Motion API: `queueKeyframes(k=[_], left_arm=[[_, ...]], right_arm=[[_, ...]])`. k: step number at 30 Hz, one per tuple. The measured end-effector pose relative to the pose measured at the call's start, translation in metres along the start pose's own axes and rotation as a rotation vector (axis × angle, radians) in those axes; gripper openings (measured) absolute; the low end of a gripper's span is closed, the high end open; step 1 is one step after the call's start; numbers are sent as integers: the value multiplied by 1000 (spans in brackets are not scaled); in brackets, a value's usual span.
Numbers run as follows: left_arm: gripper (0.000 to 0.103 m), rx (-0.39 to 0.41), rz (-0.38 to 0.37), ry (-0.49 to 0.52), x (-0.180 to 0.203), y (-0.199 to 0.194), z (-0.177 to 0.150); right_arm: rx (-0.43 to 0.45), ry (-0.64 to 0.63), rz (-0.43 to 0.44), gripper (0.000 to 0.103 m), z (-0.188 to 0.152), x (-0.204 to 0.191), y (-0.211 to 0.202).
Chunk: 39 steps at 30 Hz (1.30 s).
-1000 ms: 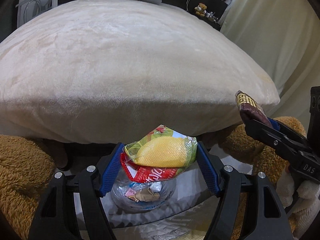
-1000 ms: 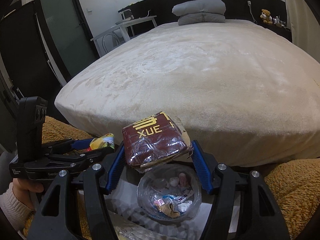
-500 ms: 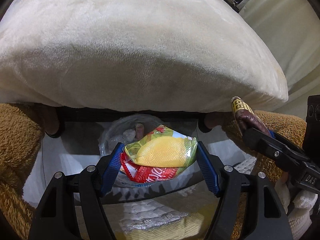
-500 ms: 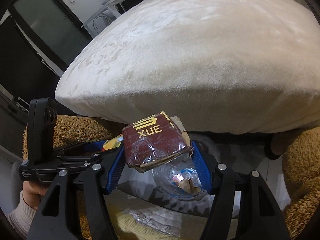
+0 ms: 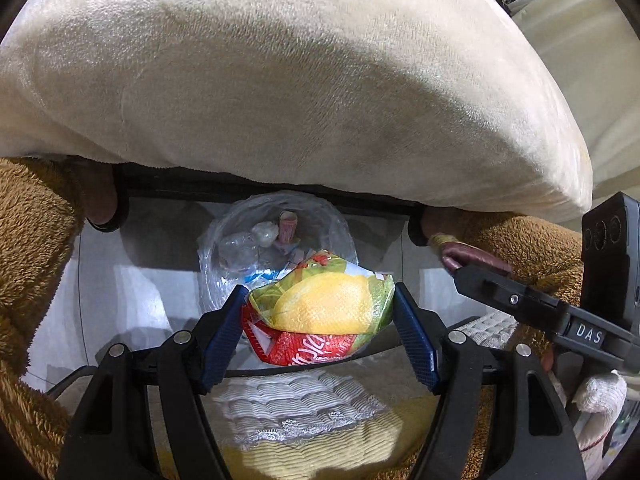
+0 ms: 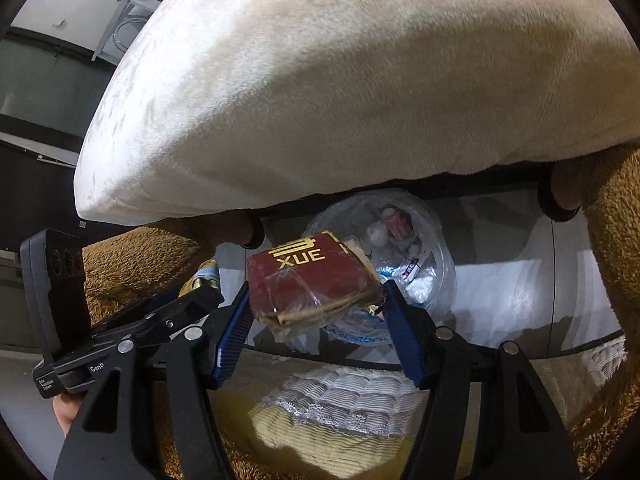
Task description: Collect trash
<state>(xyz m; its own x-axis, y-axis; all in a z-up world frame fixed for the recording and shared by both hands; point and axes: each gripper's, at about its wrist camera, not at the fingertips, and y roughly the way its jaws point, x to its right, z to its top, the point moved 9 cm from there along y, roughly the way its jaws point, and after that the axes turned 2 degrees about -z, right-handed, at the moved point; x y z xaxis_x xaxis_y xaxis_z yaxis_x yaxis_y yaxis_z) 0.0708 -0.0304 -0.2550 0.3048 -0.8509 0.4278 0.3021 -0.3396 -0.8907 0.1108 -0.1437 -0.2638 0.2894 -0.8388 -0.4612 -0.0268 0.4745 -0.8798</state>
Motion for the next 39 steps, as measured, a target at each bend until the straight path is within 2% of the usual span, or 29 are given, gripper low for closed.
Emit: queueKeyframes(k=[15, 18, 20, 26, 32, 39], left_arm=[[71, -29, -2, 15, -1, 5, -2], [73, -67, -24, 17, 3, 10, -6], [79, -71, -16, 20, 3, 12, -7], [80, -55, -18, 1, 2, 9, -6], [80, -23, -3, 24, 6, 3, -3], [80, 54, -66, 42, 12, -14, 6]], right_arm=[[12, 6, 4, 62, 3, 2, -4], [17, 14, 5, 62, 4, 3, -6], [20, 18, 7, 62, 5, 4, -7], [35, 17, 2, 62, 7, 5, -10], [73, -15, -12, 62, 9, 0, -17], [157, -72, -38, 62, 13, -8, -32]])
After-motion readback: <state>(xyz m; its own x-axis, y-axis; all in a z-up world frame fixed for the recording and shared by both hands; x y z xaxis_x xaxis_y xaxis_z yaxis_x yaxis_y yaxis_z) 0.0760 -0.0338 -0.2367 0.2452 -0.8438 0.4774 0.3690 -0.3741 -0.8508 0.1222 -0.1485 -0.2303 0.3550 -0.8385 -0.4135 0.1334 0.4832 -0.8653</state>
